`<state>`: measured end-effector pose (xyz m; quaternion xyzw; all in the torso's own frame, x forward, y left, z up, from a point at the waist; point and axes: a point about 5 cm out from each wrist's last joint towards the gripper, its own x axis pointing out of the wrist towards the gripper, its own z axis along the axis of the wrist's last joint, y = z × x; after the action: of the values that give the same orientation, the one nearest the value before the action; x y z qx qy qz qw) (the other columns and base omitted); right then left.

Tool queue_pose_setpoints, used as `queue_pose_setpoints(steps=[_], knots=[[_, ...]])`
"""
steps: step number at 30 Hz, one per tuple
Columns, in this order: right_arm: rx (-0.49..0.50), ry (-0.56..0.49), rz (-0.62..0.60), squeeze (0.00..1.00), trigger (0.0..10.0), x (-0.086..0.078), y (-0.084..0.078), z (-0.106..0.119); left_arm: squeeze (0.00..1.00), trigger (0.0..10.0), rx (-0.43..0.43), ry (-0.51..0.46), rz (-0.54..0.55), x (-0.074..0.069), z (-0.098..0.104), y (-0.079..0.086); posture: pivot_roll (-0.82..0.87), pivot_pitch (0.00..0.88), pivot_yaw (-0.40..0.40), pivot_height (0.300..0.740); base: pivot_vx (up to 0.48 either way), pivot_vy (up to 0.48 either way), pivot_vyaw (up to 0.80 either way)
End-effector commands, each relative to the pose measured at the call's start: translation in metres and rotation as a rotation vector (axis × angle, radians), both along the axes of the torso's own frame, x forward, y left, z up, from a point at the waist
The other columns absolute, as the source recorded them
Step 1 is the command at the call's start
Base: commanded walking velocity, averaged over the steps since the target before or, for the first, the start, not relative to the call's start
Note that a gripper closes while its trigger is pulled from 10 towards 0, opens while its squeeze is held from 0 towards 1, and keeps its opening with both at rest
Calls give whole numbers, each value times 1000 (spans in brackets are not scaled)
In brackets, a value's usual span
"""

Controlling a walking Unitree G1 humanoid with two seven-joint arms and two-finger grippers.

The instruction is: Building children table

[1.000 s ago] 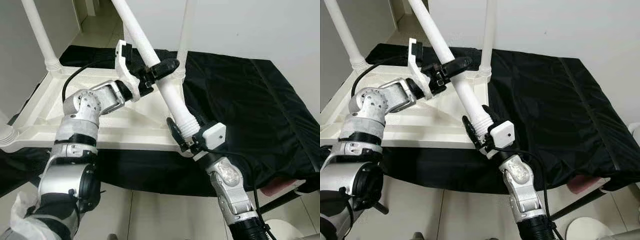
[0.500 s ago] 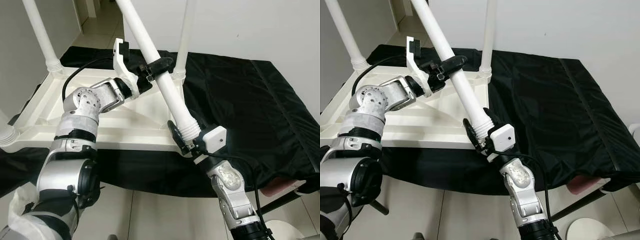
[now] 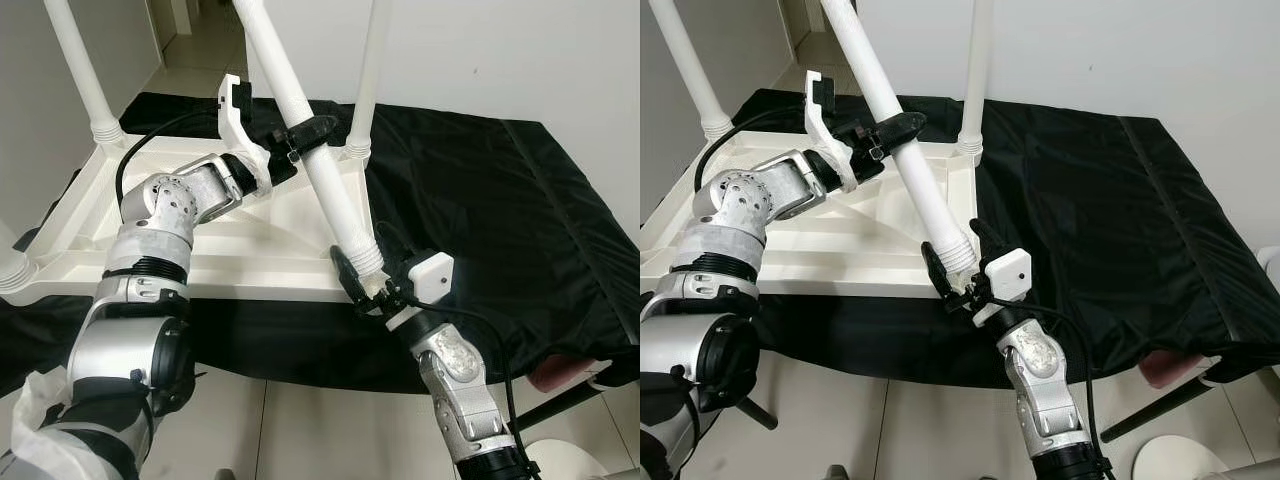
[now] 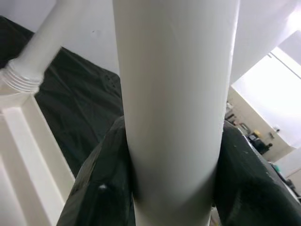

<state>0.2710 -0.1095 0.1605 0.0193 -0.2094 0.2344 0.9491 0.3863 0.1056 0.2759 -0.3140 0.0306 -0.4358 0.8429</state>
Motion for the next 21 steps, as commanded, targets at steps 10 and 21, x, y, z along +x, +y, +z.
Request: queue_pose_setpoints(steps=[10, 21], knots=[[30, 120, -36, 0, 10000, 3, -9, -8, 0, 10000, 165, -250, 108, 3, 15, 4, -34, 52, 22, 740, 0, 0, 0], [-56, 244, 19, 0, 10000, 17, 10, 2, 0, 10000, 354, -476, 190, -7, 14, -29, -32, 47, 16, 740, 0, 0, 0]])
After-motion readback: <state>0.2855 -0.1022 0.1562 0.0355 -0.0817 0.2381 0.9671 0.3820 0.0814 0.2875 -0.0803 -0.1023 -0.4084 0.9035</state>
